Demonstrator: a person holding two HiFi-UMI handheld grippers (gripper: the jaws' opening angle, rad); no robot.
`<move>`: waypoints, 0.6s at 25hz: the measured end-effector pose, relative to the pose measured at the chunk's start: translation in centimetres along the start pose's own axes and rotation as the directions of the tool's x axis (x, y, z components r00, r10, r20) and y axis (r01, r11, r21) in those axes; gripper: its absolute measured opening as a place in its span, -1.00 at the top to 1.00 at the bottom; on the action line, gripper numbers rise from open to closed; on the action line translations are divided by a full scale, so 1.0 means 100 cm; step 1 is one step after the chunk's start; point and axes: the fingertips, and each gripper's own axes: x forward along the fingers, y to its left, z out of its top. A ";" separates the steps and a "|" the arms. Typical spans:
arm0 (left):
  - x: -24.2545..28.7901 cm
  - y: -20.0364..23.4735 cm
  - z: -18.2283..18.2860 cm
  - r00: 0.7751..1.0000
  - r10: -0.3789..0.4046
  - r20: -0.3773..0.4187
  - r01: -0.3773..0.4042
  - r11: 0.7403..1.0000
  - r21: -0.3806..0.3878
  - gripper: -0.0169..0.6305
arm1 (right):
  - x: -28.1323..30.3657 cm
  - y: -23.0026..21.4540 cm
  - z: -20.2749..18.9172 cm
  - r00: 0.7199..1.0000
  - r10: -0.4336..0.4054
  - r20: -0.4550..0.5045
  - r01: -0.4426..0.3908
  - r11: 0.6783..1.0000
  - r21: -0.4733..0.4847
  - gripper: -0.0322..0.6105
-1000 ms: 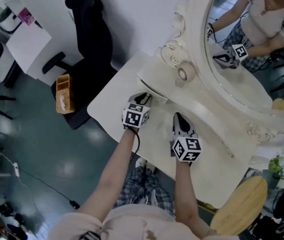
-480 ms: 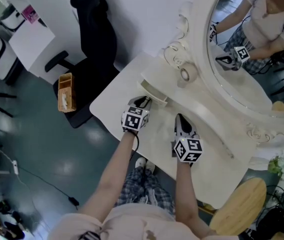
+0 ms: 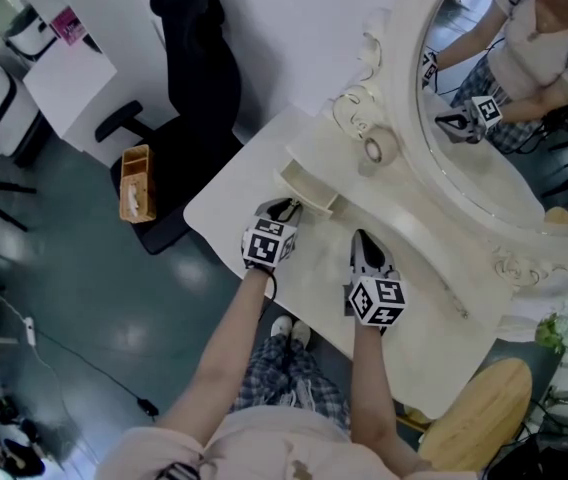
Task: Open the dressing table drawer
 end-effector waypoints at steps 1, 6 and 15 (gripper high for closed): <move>-0.001 0.000 -0.002 1.000 0.001 0.001 -0.001 1.000 0.000 0.61 | 0.000 0.000 0.000 1.000 0.000 0.000 0.000 1.000 0.000 0.85; -0.008 0.000 -0.005 1.000 0.003 0.002 -0.003 1.000 -0.003 0.61 | -0.003 0.002 0.000 1.000 0.002 0.002 -0.002 1.000 0.002 0.85; -0.013 0.001 -0.008 1.000 0.008 0.005 -0.008 1.000 -0.003 0.61 | -0.008 0.004 -0.001 1.000 0.003 0.001 -0.003 1.000 -0.002 0.85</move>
